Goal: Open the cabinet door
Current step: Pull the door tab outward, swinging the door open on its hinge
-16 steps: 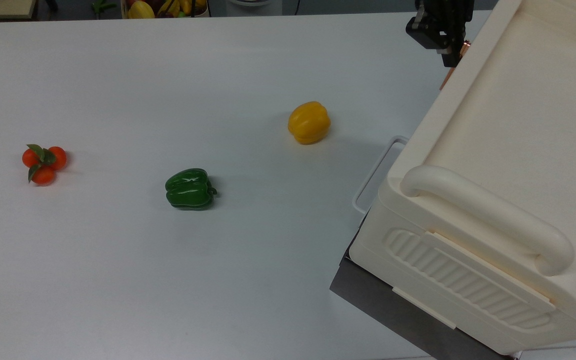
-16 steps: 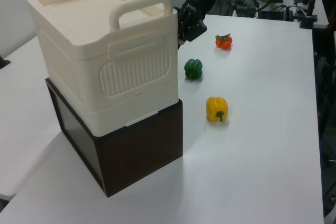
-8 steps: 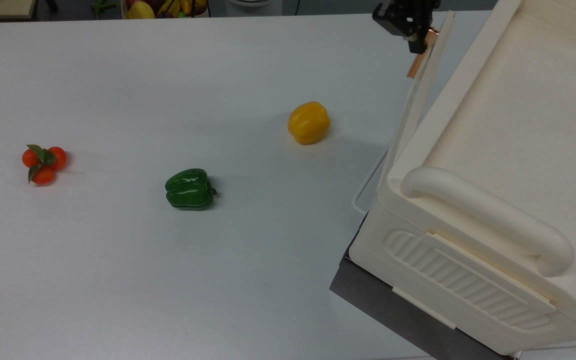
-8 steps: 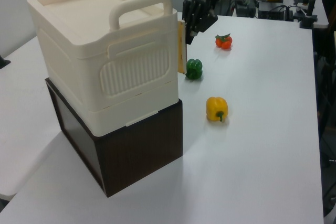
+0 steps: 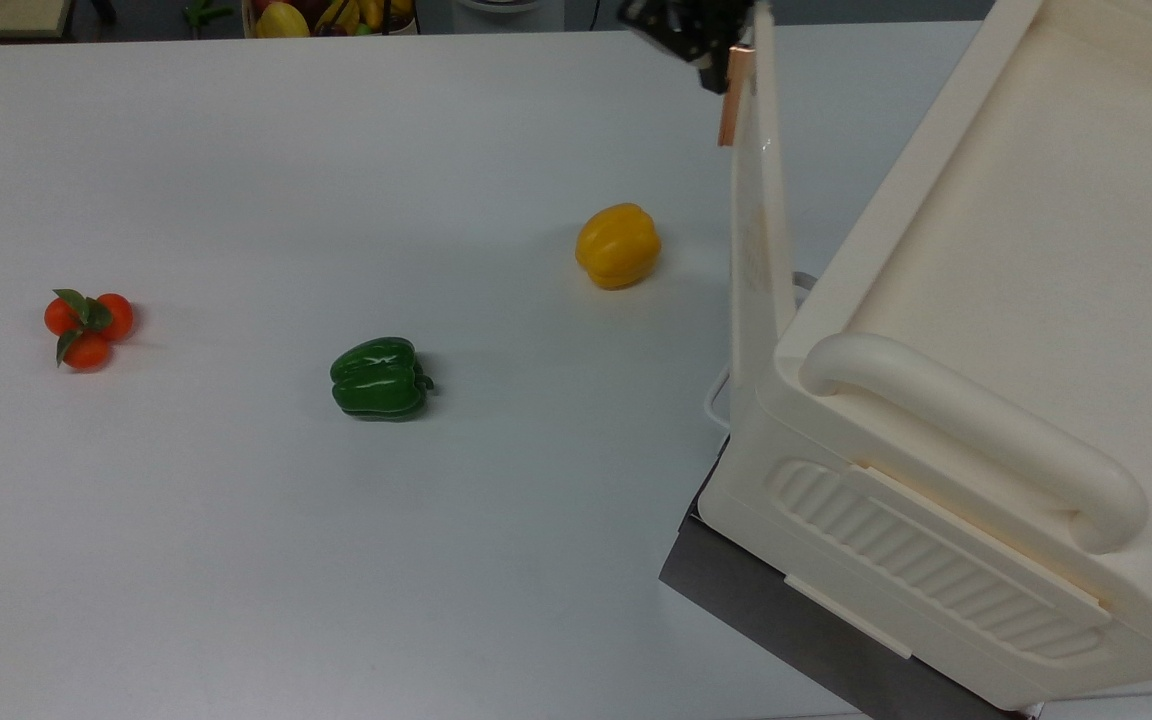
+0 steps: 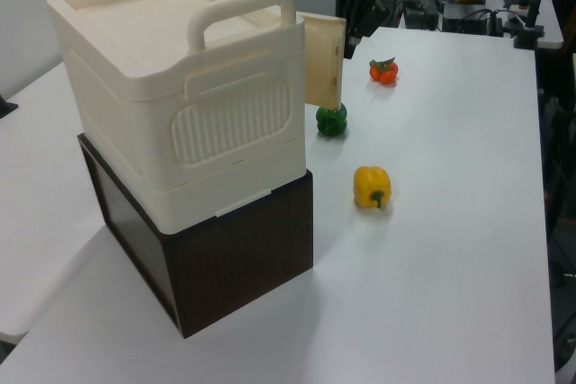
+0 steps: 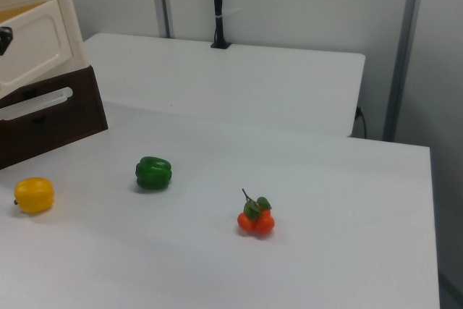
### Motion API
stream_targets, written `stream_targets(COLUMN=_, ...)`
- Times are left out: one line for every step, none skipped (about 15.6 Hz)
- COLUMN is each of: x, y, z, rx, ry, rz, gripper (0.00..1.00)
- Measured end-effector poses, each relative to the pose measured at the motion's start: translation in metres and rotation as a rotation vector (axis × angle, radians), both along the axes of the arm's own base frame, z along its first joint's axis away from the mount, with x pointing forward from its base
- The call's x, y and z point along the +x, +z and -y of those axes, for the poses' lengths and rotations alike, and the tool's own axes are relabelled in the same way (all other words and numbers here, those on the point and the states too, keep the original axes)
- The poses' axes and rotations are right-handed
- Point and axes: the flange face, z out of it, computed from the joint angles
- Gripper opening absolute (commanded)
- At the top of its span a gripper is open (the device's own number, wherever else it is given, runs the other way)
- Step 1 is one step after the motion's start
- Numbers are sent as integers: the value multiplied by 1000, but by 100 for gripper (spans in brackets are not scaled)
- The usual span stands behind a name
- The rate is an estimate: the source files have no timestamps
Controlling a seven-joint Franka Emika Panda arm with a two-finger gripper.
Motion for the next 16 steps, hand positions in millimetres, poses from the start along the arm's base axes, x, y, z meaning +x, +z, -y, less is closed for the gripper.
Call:
stream_targets(x=2, y=-2, z=12, rx=-4, ry=-20, rz=-13, gripper=15)
stream_targets(x=5, y=-5, z=25, rx=-8, ry=-40, rz=-23, gripper=15)
stream_targets(x=8, y=-6, z=38, rx=-11, ry=-62, rz=-29, gripper=16)
stream_targets(x=10, y=-7, z=50, rx=-12, ry=-83, rz=-31, gripper=16)
stream_targets(x=13, y=-8, z=62, rx=-13, ry=-104, rz=-32, gripper=17)
stream_targets(x=15, y=-8, z=73, rx=-13, ry=-123, rz=-33, gripper=17)
stream_targets(x=17, y=-9, z=84, rx=-13, ry=-142, rz=-34, gripper=18)
stream_targets(x=19, y=-9, z=95, rx=-14, ry=-160, rz=-32, gripper=18)
stream_targets(x=21, y=-9, z=105, rx=-13, ry=-179, rz=-29, gripper=18)
stream_targets(x=24, y=-8, z=114, rx=-12, ry=-197, rz=-19, gripper=18)
stream_targets(x=27, y=-7, z=122, rx=-9, ry=-216, rz=2, gripper=18)
stream_targets(x=31, y=-5, z=128, rx=-4, ry=-233, rz=33, gripper=18)
stream_targets(x=35, y=-4, z=131, rx=0, ry=-247, rz=63, gripper=18)
stream_targets(x=39, y=-4, z=135, rx=4, ry=-259, rz=89, gripper=18)
stream_targets(x=41, y=-5, z=140, rx=6, ry=-273, rz=104, gripper=19)
stream_targets(x=44, y=-5, z=146, rx=7, ry=-286, rz=118, gripper=21)
